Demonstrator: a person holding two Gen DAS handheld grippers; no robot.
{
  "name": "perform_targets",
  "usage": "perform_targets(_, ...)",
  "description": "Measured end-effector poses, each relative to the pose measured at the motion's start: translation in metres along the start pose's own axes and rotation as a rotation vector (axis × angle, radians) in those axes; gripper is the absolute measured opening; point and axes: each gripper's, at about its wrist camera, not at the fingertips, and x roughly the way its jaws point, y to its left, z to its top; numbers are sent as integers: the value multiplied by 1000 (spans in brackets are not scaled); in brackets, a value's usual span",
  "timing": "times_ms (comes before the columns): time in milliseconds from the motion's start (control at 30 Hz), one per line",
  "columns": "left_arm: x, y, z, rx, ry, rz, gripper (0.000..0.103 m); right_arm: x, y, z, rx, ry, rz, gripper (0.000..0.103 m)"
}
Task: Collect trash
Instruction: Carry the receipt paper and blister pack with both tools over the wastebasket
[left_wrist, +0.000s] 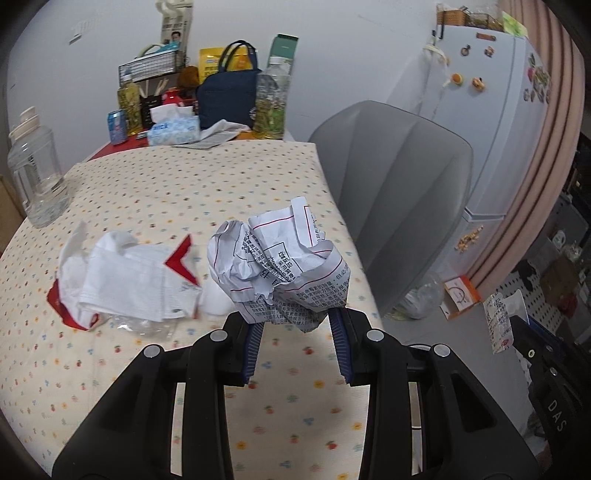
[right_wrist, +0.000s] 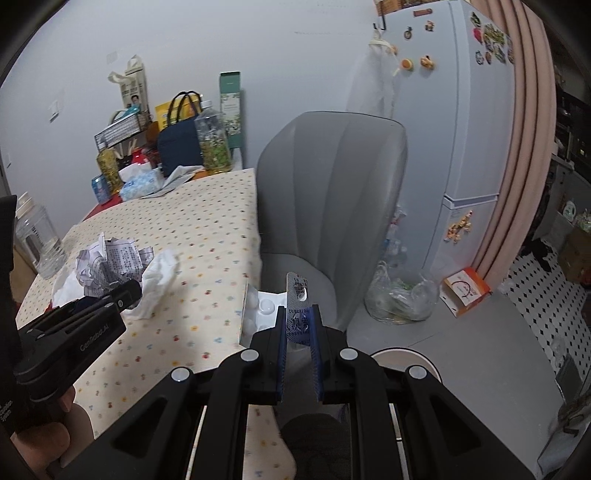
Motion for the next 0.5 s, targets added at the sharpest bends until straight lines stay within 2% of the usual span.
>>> perform_targets(500, 28, -81, -6, 127, 60, -62, 34, 16, -82, -8, 121, 31, -92, 12)
